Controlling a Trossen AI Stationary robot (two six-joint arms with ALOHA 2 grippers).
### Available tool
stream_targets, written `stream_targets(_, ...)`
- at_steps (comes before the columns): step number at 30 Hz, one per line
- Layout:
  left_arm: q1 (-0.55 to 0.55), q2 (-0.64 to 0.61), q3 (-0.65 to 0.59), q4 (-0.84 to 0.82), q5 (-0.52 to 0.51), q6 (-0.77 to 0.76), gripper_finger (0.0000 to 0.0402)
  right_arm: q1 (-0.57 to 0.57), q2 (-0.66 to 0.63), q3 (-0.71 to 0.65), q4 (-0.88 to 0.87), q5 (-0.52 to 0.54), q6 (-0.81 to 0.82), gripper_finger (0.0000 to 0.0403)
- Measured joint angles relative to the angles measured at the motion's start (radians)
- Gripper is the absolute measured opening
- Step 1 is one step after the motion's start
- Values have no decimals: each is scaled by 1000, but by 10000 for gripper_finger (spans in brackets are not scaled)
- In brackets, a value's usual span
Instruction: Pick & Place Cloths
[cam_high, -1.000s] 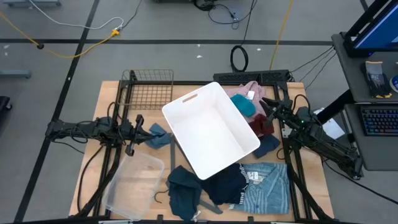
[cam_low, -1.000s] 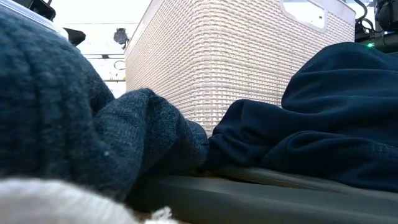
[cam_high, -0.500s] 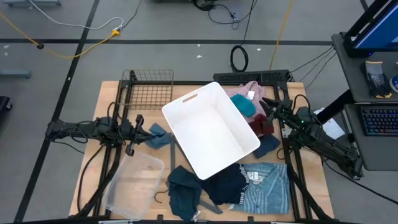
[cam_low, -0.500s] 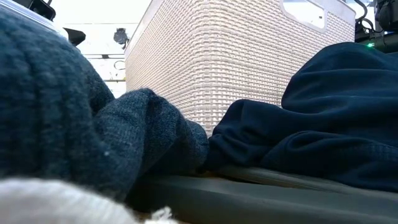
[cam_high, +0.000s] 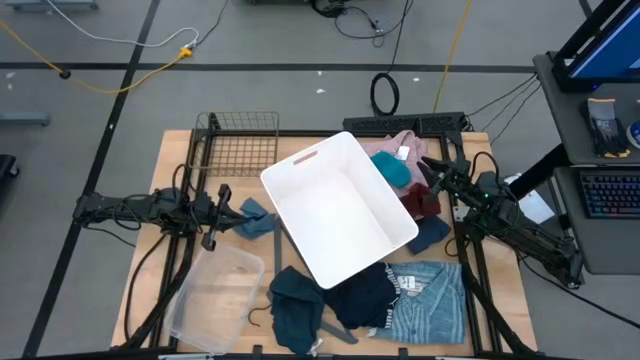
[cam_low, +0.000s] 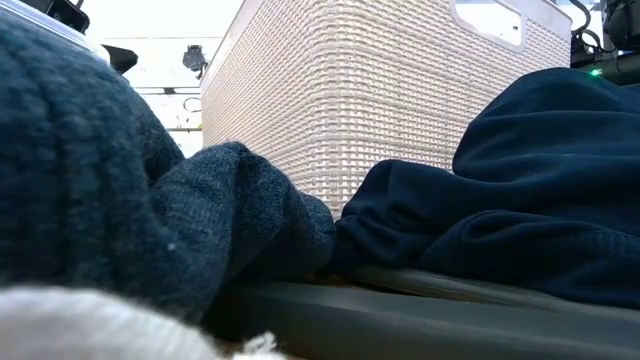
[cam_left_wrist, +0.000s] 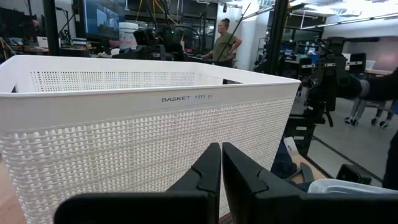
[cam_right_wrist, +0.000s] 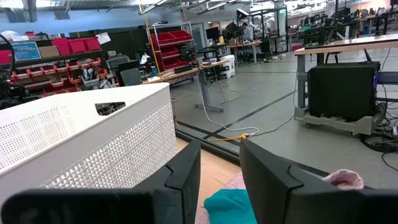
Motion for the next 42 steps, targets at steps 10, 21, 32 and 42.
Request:
stream_targets(10,0,0,0,0,0,0,17,0,0,0,2,0,1,106)
stream_targets(21,1,0,0,13,-14,0,17,0,0,0,33,0,215,106)
stream_targets(32,1,0,0,38,-172,8,17,0,0,0,205,106,198,106)
stream_targets(42,1,0,0,38,-215,32,17,0,4,0,212,74,286,106)
